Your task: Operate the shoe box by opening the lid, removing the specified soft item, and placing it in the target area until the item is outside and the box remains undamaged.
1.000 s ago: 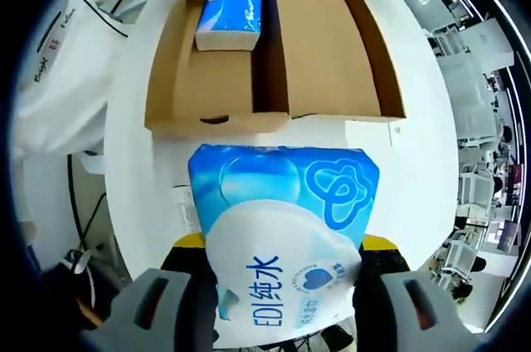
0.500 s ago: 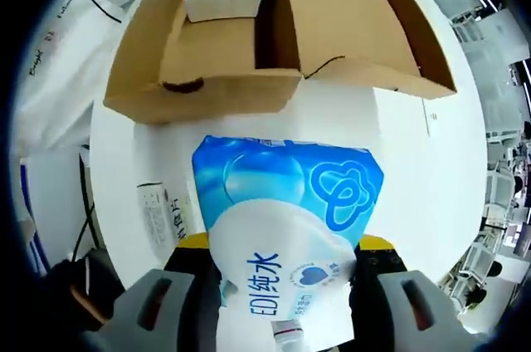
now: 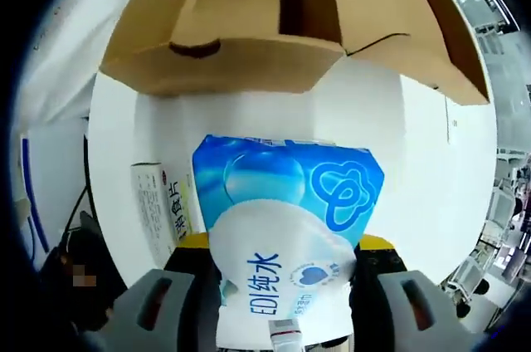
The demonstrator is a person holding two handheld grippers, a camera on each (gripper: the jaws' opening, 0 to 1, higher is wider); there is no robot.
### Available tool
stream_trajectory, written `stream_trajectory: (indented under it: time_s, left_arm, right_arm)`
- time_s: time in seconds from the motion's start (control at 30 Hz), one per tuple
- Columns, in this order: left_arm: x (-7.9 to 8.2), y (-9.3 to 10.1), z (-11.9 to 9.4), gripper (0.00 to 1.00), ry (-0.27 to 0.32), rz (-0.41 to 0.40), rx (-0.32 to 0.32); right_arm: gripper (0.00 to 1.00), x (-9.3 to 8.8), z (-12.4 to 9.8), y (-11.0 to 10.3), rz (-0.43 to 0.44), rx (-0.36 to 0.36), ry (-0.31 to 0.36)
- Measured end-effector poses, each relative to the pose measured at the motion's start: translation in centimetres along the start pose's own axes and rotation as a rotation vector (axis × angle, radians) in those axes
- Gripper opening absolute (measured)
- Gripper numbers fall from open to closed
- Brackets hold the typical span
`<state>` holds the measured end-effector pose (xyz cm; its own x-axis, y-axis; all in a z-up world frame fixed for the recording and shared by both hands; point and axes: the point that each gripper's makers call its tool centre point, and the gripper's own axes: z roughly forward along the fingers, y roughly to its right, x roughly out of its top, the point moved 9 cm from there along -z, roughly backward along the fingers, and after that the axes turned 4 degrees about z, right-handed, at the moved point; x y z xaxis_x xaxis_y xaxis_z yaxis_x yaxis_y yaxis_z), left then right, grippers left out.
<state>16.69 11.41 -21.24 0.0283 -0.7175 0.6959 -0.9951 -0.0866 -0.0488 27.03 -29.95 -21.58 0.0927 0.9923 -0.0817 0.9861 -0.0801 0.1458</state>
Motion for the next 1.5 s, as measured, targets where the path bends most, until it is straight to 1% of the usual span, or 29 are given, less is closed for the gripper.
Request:
stream_trajectory:
  time_s: [0.07,0.13,0.2,0.3,0.4,0.77,0.8,0.83,0.87,1.07,1.2,1.33,1.4,1.47,1.5]
  left_arm:
    - [0.0,0.0,0.0,0.04,0.002,0.0,0.0]
    - [0.0,0.0,0.0,0.04,0.001,0.0,0.001]
    - [0.0,0.0,0.0,0.04,0.001,0.0,0.001]
    - [0.0,0.0,0.0,0.04,0.002,0.0,-0.001]
    - [0.0,-0.1,0.0,0.04,0.002,0.0,-0.003]
    - [-0.1,-0.1,0.0,0.04,0.003,0.0,-0.004]
    - [-0.1,-0.1,0.0,0.04,0.003,0.0,-0.004]
    - [-0.1,-0.1,0.0,0.04,0.002,0.0,-0.004]
    - [-0.1,-0.1,0.0,0.04,0.002,0.001,-0.004]
    - [-0.1,0.0,0.0,0.04,0.002,0.001,-0.001]
    - [-0.1,0.0,0.0,0.04,0.004,0.001,-0.002]
    - [-0.1,0.0,0.0,0.04,0.002,0.001,-0.004]
    - [-0.1,0.0,0.0,0.04,0.004,0.001,-0.002]
    - [-0.1,0.0,0.0,0.04,0.003,0.0,0.0]
    - [-0.1,0.0,0.0,0.04,0.003,0.0,0.0]
  right_arm:
    - [0.61,-0.1,0.1,0.0,-0.013,-0.008,-0.004]
    - [0.61,0.0,0.3,-0.1,-0.036,0.002,-0.009]
    - [0.61,0.2,0.5,-0.1,-0.031,-0.003,-0.006]
    - [0.61,0.3,1.1,-0.2,-0.036,0.011,-0.009]
    - [0.62,0.4,1.7,-0.5,-0.065,0.033,-0.035]
    - [0.62,0.2,2.3,-0.3,-0.074,0.037,-0.052]
    - [0.62,0.2,2.3,-0.3,-0.079,0.038,-0.054]
    - [0.62,0.2,2.4,-0.3,-0.116,0.046,-0.047]
    - [0.62,0.2,2.4,-0.3,-0.124,0.044,-0.047]
    - [0.63,0.1,2.4,-0.2,-0.112,0.036,-0.043]
    - [0.63,-0.1,2.4,-0.2,-0.08,0.022,-0.035]
    - [0.63,-0.2,2.3,-0.2,-0.084,0.02,-0.025]
    - [0.63,-0.2,2.4,-0.1,-0.071,0.022,-0.015]
    - [0.63,-0.1,2.4,0.0,-0.028,0.032,0.021]
    - [0.63,-0.2,2.4,0.0,-0.025,0.034,0.023]
